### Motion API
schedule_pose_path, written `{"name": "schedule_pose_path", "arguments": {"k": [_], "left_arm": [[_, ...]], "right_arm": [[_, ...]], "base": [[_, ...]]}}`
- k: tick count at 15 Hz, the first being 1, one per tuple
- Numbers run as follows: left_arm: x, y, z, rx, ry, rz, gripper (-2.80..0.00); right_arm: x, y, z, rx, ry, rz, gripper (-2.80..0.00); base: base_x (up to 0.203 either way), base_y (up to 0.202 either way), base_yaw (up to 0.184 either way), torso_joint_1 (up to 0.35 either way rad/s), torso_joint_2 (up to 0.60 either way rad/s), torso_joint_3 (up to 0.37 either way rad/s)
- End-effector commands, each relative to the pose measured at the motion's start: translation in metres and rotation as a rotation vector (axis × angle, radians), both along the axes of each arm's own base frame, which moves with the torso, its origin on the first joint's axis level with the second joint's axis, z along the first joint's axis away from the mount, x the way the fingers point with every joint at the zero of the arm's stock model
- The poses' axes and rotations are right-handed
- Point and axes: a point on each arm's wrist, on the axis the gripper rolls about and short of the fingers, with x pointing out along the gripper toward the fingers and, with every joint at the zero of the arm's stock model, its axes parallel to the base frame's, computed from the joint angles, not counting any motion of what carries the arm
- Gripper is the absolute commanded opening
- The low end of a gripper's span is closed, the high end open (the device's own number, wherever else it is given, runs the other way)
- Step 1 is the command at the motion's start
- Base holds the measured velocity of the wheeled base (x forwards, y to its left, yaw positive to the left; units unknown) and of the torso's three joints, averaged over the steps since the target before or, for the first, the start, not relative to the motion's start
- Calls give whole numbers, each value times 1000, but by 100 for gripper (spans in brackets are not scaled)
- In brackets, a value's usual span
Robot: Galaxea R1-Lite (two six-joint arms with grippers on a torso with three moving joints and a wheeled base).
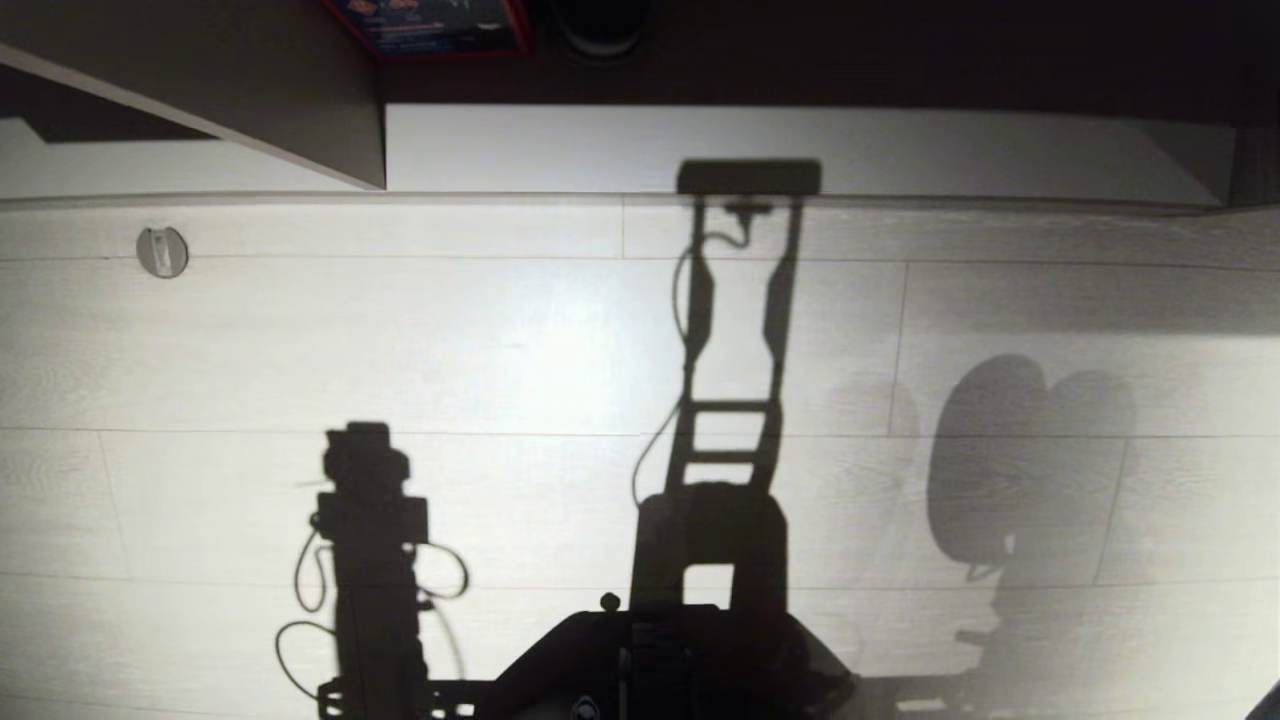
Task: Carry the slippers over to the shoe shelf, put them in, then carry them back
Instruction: Place the slippers into the shoe cabinet
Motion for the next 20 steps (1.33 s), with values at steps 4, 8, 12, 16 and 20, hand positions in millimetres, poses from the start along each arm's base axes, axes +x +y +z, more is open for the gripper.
{"name": "schedule_pose_path", "arguments": {"k": [4,8,12,16,20], "left_arm": [[0,0,0,0,0,0,-280],[0,0,0,0,0,0,-280],[0,0,0,0,0,0,-280],[0,0,0,0,0,0,-280],[0,0,0,0,0,0,-280]], "right_arm": [[0,0,0,0,-2,-1,-280],[0,0,0,0,-2,-1,-280],[0,0,0,0,-2,1,-280],[0,0,0,0,-2,2,-280],[0,0,0,0,-2,0,-280]], "base": [[0,0,0,1,2,-27],[0,0,0,0,0,0],[0,0,0,0,0,0],[0,0,0,0,0,0],[0,0,0,0,0,0]]}}
